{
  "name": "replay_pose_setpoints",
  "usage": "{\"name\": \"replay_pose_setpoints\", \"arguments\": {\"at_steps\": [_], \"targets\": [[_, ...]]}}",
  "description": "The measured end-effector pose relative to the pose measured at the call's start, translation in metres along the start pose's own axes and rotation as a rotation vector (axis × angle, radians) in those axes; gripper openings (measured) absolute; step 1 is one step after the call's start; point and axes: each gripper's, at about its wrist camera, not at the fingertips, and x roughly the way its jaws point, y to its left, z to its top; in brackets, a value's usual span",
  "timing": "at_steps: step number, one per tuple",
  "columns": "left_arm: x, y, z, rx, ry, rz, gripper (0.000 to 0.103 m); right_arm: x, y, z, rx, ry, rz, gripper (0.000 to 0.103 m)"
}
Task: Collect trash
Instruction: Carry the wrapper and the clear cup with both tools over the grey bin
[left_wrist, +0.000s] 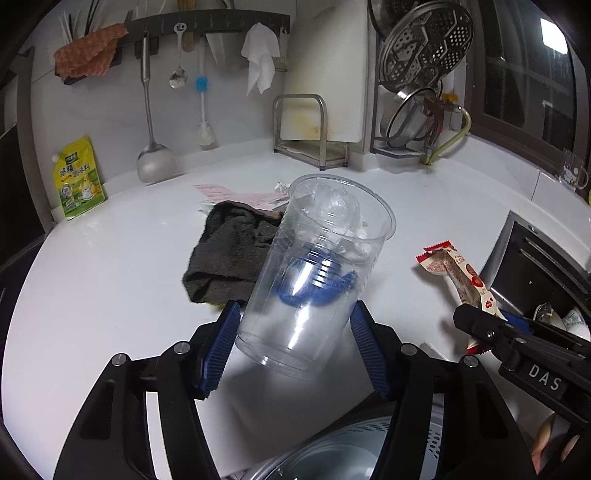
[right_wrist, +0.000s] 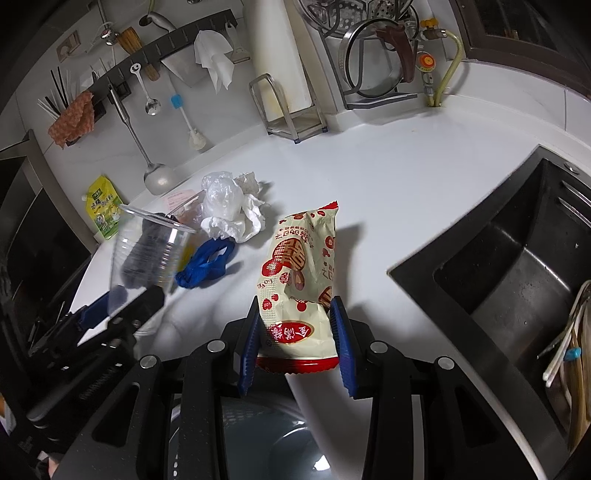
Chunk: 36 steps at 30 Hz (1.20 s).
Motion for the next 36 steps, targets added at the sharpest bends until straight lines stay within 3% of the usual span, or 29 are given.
{"name": "replay_pose_setpoints", "arguments": {"at_steps": [12,20,36], "targets": [[-0.061,0.011,-0.041,-0.012,0.015,-0.001,0.06,-0.054,0.01,-0.054,0.044,-0.019,0.024,0.035],[-0.099,0.008,-0.076,-0.002,0.03,-0.008,0.06,-0.091,0.027,-0.096,-0.001,-0.007,0.027,0.035],[-0.125,-0.002,-0.123,0.021,0.087,-0.028,0.06,-0.109,0.031,-0.149,-0.045,0.05,0.048,0.035]]}}
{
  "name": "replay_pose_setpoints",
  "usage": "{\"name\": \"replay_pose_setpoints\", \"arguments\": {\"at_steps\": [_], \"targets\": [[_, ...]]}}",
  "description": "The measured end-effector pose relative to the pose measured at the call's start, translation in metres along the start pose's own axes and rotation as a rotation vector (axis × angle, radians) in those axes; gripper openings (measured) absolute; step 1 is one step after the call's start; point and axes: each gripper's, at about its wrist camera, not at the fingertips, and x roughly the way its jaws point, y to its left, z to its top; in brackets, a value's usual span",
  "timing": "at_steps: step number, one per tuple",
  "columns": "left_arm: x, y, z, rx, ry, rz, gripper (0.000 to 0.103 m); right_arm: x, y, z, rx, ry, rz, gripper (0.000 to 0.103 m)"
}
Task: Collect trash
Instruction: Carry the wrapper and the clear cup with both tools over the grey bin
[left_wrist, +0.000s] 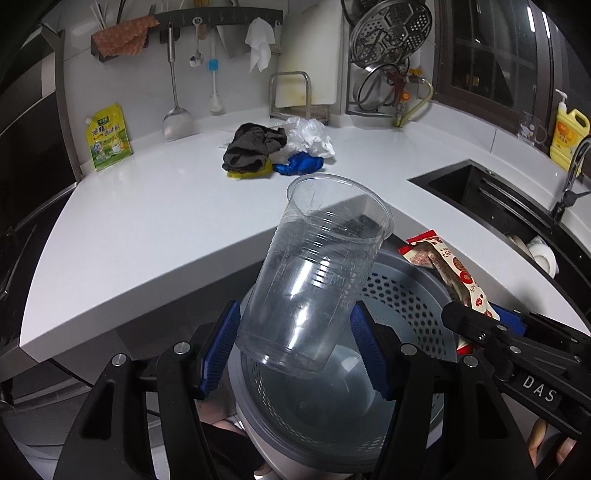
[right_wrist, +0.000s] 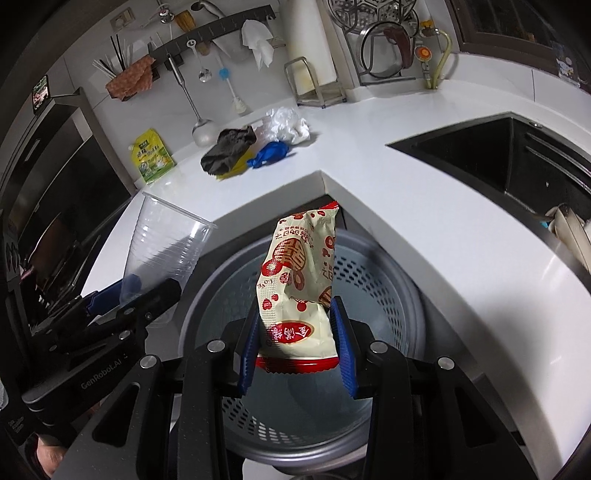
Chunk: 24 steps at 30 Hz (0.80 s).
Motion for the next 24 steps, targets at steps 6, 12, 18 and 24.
{"name": "replay_pose_setpoints", "arguments": {"at_steps": [6,12,18,24], "targets": [[0.006,-0.001,-0.012,0.0,0.034,-0.003,0.06,0.006,0.001,-0.009,-0.005,0.027,-0.005,0.035],[0.013,0.002,-0.02,-0.007,0.069,-0.012,0.06,0.016,0.002,-0.015,-0.011,0.059,-0.011,0.035],[0.022,0.004,-0.025,-0.01,0.093,-0.011,0.06,0.026,0.001,-0.018,-0.011,0.09,-0.016,0.035],[0.029,0.007,-0.027,-0.018,0.116,-0.015,0.06,0.033,0.0,-0.018,-0.008,0.11,-0.017,0.035]]}}
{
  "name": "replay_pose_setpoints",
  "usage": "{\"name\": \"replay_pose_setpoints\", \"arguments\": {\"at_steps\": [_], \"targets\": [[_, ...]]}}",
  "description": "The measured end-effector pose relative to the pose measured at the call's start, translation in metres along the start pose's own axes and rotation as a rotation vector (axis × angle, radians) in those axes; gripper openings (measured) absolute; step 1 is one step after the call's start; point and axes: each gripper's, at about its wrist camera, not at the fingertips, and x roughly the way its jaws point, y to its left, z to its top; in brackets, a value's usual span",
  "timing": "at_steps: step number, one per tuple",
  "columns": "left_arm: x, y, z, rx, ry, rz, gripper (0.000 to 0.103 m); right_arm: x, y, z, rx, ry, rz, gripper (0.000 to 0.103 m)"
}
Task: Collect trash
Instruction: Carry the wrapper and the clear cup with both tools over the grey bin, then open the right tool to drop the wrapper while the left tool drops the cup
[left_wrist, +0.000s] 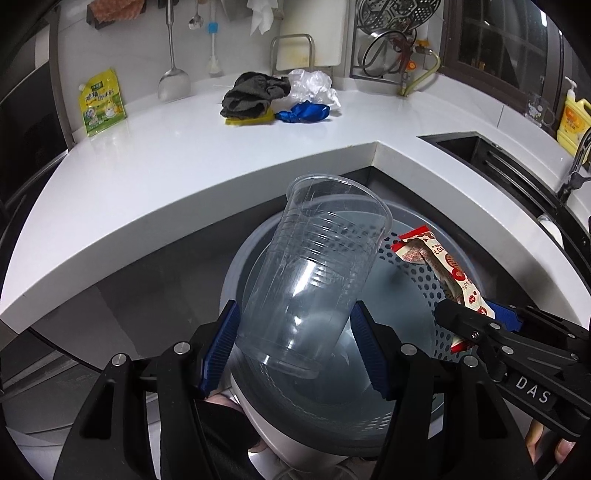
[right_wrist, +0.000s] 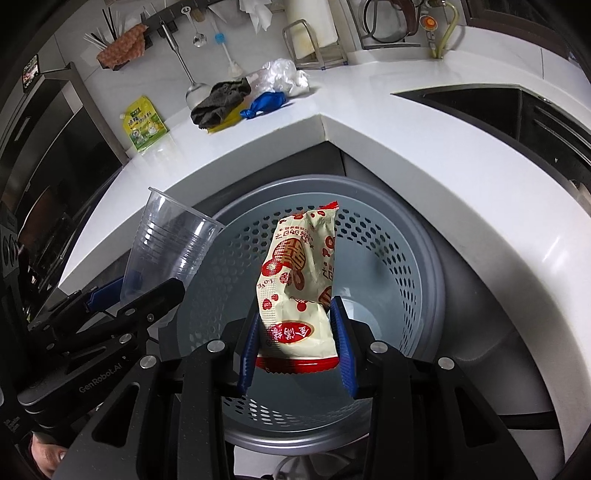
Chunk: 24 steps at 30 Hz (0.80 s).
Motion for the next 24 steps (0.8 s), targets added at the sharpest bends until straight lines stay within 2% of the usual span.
{"name": "replay_pose_setpoints", "arguments": {"at_steps": [12,14,16,24], "targets": [[0.004,0.0015,-0.0014,-0.005,0.015,0.003,0.062,0.0034,-0.0002,0.0015,0.0,0.014,-0.001,0.035],[0.0041,0.0016,-0.001,-0.005,0.017,0.005,0.067,0.0035,-0.0005,0.0017,0.0,0.011,0.002,0.039],[0.0036,0.0022,-0.0004,-0.011,0.013,0.007,0.072,0.0021,-0.0008,0.0018,0.001,0.0,-0.003,0.053],[0.0028,0.0057,-0.0008,-0.02,0.014,0.007,0.072,0.0002,-0.0045,0.0007,0.014,-0.009,-0.007,0.055]]}}
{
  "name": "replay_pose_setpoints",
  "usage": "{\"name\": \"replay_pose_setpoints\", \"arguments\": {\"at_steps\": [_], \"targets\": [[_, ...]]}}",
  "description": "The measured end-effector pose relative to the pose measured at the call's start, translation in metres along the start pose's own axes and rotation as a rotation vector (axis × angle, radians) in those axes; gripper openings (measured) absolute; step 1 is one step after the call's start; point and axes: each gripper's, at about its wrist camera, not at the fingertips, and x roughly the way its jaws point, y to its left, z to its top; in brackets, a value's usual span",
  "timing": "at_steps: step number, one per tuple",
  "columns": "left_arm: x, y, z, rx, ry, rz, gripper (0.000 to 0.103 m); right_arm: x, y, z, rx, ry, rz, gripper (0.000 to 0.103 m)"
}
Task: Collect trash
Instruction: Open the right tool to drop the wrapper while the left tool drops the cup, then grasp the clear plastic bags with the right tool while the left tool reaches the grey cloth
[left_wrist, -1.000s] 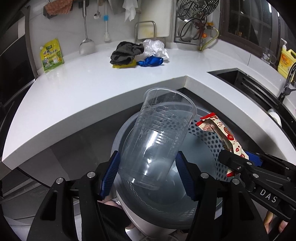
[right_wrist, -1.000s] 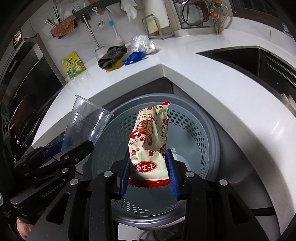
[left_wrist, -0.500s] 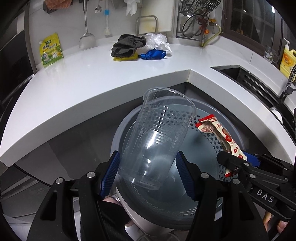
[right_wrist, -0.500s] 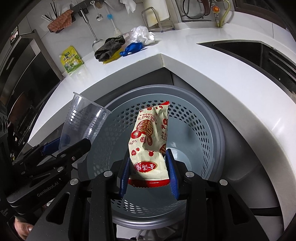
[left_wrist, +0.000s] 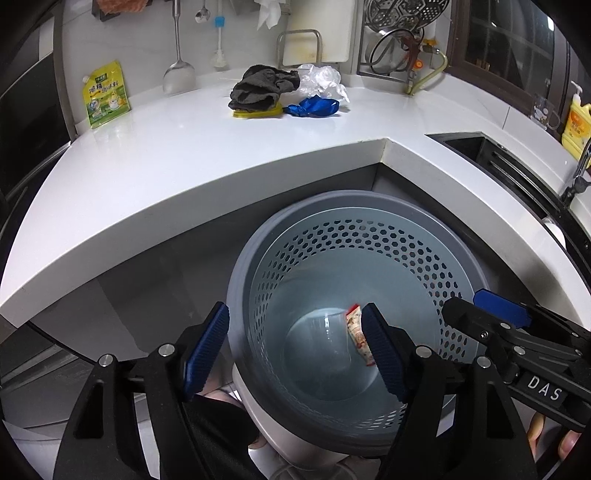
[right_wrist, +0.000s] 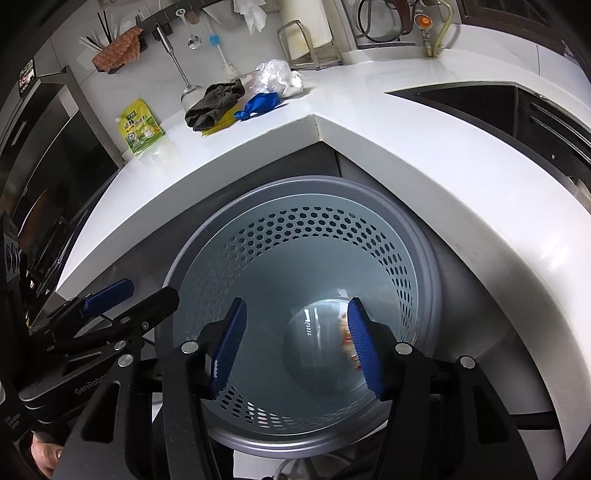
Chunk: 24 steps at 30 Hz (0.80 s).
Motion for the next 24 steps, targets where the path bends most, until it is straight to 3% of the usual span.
{"name": "replay_pose_setpoints", "arguments": {"at_steps": [16,24], "targets": [[-0.006,0.014,0.004,-0.033,-0.016,0.005,0.076,-0.004,0.0,0.001,0.002,-0.02,0.002,0.055],[-0.022,0.025,0.02,-0.046,-0.086,0.026,0.082,-0.011,0.001,0.016,0.002,-0.067,0.011,0.057]]}}
